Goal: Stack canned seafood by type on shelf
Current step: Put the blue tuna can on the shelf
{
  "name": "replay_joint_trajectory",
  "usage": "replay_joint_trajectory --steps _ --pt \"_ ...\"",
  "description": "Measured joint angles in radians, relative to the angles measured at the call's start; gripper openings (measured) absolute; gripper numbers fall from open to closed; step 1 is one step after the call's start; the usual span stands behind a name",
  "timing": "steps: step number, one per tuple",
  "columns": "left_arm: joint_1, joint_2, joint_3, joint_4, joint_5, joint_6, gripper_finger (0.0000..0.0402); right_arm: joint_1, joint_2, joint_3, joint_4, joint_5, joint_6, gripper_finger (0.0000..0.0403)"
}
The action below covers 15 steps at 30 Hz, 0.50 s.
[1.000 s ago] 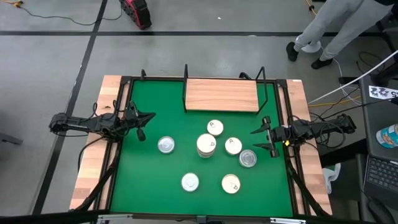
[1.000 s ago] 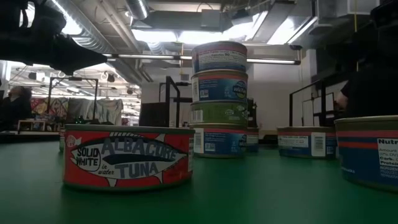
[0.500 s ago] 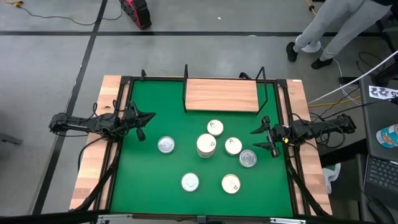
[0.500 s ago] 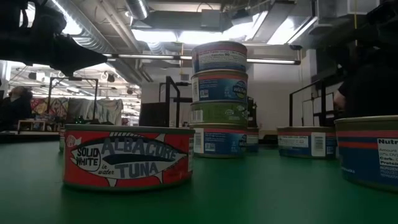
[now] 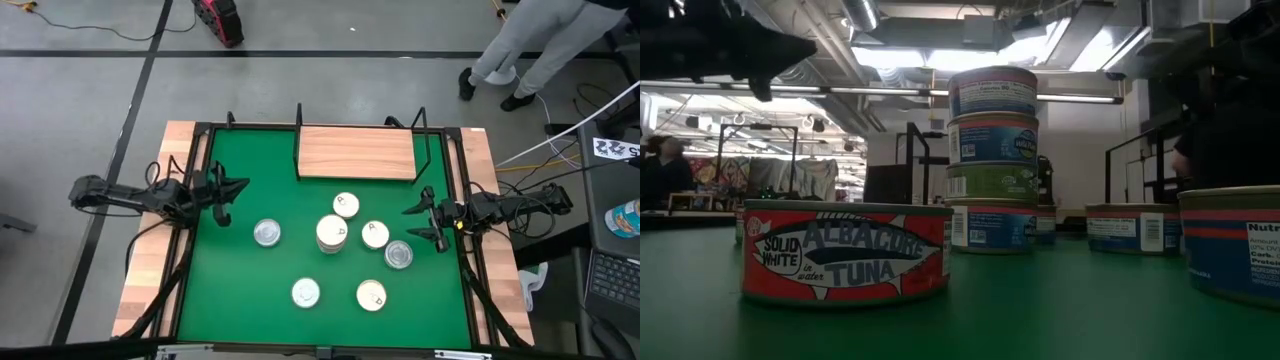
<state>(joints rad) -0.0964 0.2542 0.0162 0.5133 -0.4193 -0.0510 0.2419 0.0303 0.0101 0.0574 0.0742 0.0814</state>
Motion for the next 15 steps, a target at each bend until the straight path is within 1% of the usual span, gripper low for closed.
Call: replay_joint_trajectory --steps 3,6,10,15 --pt "-0.002 0.128 0.002 0.130 0.040 0.000 0.0013 0.000 0.000 0.000 -0.001 -0.014 0.000 0.0250" --pt "-0.002 0.272 0.048 0.169 0.072 0.001 0.0013 0.000 0.000 0.000 -0.003 -0.014 0.000 0.0250" --pt "-0.006 0.484 0.180 0.171 0.125 0.046 0.0013 0.000 0.000 0.000 0.006 0.000 0.005 0.0250" --pt "-0.055 0.728 0.391 0.143 0.139 0.213 0.0013 0.000 0.000 0.000 0.062 0.065 0.047 0.0250"
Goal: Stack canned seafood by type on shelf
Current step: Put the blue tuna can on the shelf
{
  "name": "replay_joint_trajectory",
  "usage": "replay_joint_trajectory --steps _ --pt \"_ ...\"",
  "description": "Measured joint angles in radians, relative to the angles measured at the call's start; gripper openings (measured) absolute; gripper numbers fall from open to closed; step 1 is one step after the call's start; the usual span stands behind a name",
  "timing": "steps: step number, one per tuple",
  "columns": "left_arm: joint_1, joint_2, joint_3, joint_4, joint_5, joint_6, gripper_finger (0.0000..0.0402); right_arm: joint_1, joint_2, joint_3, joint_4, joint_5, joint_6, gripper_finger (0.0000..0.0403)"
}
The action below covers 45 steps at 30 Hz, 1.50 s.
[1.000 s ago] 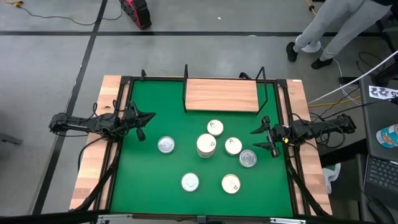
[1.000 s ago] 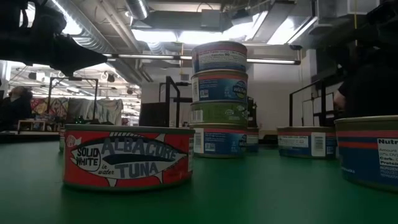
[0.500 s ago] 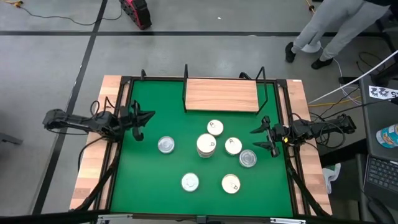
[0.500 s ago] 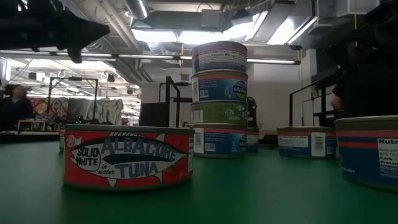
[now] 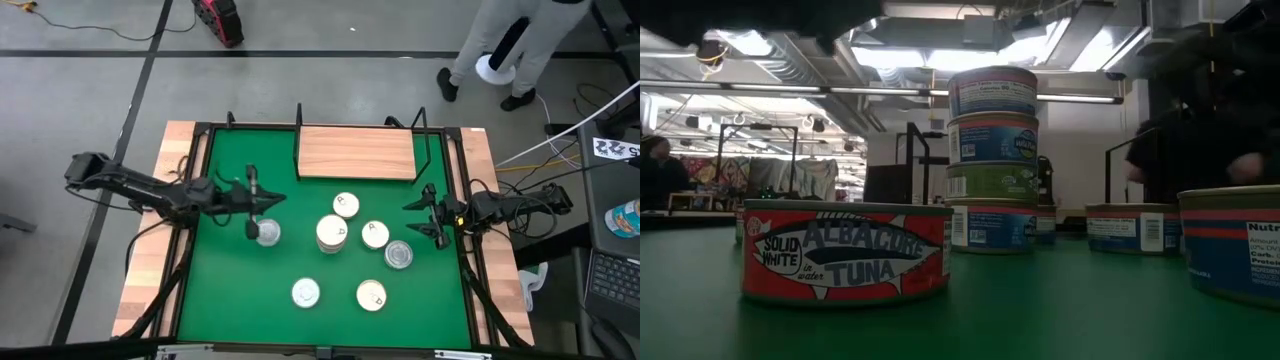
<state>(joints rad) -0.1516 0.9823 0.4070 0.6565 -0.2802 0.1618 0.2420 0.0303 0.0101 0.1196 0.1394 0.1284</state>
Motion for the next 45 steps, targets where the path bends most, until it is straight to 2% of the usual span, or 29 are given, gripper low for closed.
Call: replay_joint_trajectory --steps 3,9,19,22,25,32,38,45 --pt "-0.026 0.114 0.119 -0.061 0.000 0.056 0.0013 0.000 0.000 0.000 0.020 0.000 -0.001 0.0250" --pt "-0.062 0.288 0.306 -0.160 0.000 0.040 0.0018 0.000 0.000 0.000 0.020 0.000 -0.025 0.0250" --pt "-0.092 0.461 0.501 -0.290 -0.010 0.077 0.0120 0.000 0.001 0.000 0.067 0.004 -0.123 0.0250" --pt "-0.130 0.495 0.520 -0.362 -0.010 0.175 0.0138 0.000 0.020 0.000 0.082 0.032 -0.184 0.0250" --pt "-0.172 0.530 0.525 -0.392 -0.017 0.211 0.0144 0.000 0.054 0.003 0.132 0.045 -0.231 0.0250" --pt "-0.230 0.586 0.528 -0.388 -0.134 0.220 0.0140 0.000 0.211 0.089 0.132 0.062 -0.324 0.0250" --pt "-0.234 0.636 0.528 -0.387 -0.160 0.278 0.0131 0.000 0.419 0.182 0.126 0.067 -0.385 0.0250" --pt "-0.232 0.668 0.528 -0.393 -0.237 0.365 0.0123 0.000 0.639 0.297 0.123 0.079 -0.450 0.0250"
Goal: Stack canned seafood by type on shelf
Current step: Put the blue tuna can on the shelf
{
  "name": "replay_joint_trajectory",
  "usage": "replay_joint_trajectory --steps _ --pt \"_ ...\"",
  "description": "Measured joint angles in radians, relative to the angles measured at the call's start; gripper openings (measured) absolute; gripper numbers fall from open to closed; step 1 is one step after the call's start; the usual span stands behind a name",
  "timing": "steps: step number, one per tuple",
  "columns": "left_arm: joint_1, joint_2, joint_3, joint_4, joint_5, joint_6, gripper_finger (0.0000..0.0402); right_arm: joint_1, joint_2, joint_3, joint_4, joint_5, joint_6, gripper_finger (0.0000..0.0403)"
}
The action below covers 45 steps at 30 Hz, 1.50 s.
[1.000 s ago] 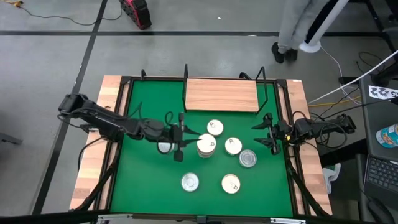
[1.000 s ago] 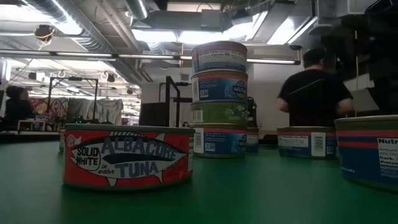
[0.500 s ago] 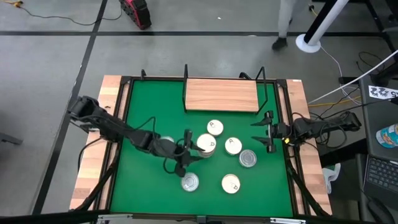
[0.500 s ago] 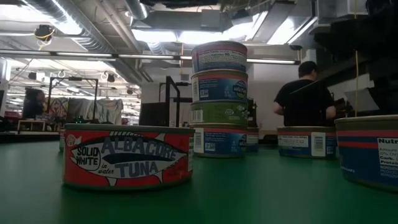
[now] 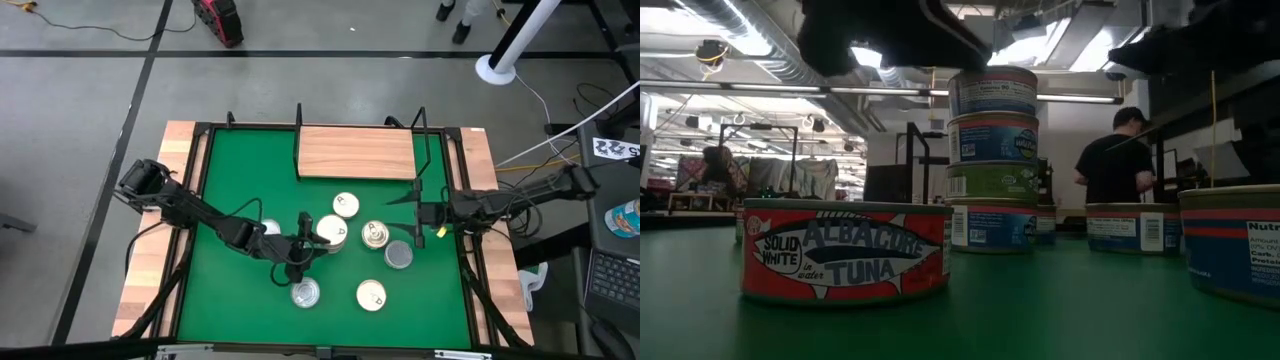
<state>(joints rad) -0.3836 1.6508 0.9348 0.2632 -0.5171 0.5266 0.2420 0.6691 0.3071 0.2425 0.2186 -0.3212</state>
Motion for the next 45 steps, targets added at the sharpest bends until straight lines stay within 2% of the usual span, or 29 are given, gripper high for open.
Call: replay_joint_trajectory --steps 5,10,25,31,37,45 --pt "0.000 0.000 0.000 0.005 -0.052 0.028 0.0115 0.000 0.119 0.076 0.001 0.001 -0.036 0.0250" --pt "0.000 0.000 0.000 -0.032 -0.057 0.030 0.0105 0.000 0.211 0.137 0.002 0.001 -0.048 0.0250" --pt "0.013 -0.003 0.000 -0.094 -0.071 0.041 0.0100 0.000 0.377 0.219 0.004 0.000 -0.080 0.0250" --pt "0.012 -0.003 0.000 -0.093 -0.077 0.082 0.0068 0.000 0.434 0.218 0.042 0.000 -0.092 0.0250" --pt "0.013 -0.003 0.000 -0.091 -0.095 0.084 0.0033 0.000 0.490 0.218 0.068 -0.001 -0.208 0.0250" --pt "0.014 -0.003 0.000 -0.085 -0.102 0.083 0.0003 0.000 0.560 0.218 0.160 -0.001 -0.286 0.0250"
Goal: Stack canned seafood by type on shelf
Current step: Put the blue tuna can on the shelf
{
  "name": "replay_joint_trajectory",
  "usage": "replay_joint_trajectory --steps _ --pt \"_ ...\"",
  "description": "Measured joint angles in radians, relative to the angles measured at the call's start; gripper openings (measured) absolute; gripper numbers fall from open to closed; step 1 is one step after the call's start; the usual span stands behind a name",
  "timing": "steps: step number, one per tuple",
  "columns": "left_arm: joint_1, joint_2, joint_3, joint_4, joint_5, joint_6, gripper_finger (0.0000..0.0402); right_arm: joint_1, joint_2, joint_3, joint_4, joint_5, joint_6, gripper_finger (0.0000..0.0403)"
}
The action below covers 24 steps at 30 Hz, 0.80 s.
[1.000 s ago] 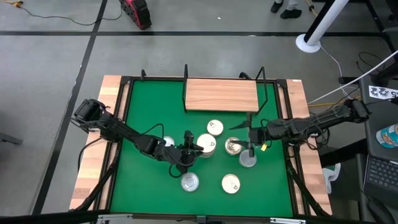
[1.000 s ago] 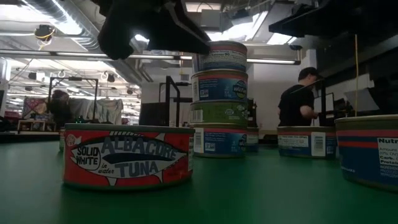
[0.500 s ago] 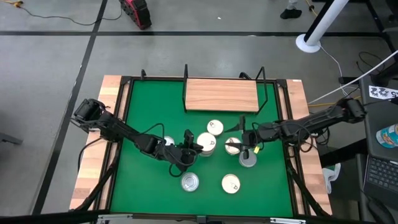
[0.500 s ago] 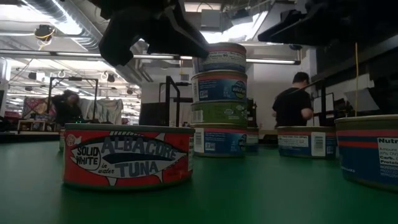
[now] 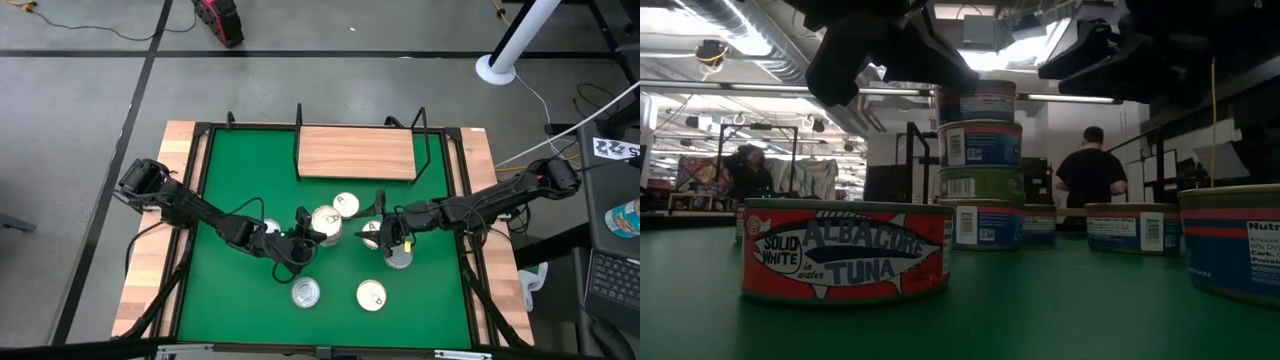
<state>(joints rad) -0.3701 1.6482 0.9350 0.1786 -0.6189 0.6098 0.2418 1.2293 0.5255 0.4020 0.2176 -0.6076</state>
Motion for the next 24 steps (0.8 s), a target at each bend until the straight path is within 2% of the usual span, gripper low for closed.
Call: replay_joint_trajectory --steps 13,20,24 --pt "0.000 0.002 -0.001 0.036 0.008 -0.006 0.0002 0.000 0.033 0.000 0.063 0.000 -0.067 0.0250" --pt "0.000 0.002 -0.001 0.037 0.008 -0.006 0.0002 0.000 0.033 0.000 0.077 0.026 0.128 0.0250" --pt "0.000 0.002 -0.001 0.039 0.007 -0.007 0.0002 0.000 0.033 0.000 0.077 0.026 0.122 0.0250"
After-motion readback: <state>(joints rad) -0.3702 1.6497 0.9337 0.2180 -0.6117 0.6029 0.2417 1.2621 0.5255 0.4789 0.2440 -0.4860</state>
